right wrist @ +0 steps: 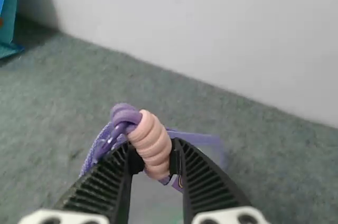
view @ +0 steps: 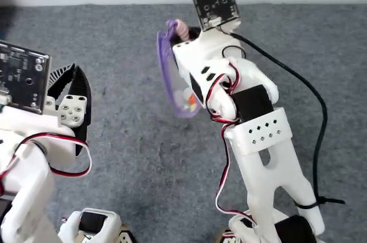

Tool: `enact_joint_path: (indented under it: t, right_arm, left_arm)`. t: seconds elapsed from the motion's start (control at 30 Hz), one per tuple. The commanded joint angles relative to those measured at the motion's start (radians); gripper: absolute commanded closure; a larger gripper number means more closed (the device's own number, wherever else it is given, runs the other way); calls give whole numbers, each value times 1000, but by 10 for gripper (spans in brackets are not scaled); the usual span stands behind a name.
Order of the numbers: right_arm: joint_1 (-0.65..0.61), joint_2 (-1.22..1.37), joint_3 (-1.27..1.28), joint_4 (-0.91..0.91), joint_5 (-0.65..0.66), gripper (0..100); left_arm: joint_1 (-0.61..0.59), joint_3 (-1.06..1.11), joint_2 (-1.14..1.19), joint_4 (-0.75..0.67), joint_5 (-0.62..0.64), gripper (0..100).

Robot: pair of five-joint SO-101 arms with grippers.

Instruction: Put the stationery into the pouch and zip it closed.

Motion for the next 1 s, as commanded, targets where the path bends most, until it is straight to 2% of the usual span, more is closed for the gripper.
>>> enact_joint_path:
  t: [0.0, 0.27, 0.47, 0.63, 0.87, 0.97]
  right_arm:
    - [-38, -70, -55, 81, 8, 991]
    - [16, -96, -57, 111, 44, 991]
    - [36, -101, -98, 59, 86, 991]
    - [53, -91, -144, 56, 81, 991]
    - [209, -21, -144, -13, 3, 991]
    - [228, 12, -144, -22, 3, 991]
  left_arm:
    - [-2, 15, 0, 17, 3, 963]
    - [2, 68, 3, 17, 9, 827]
    - [0, 147, 5, 6, 9, 825]
    - [-5, 252, 0, -107, 9, 826]
    - [-5, 280, 5, -153, 9, 826]
    - [-5, 280, 5, -150, 9, 826]
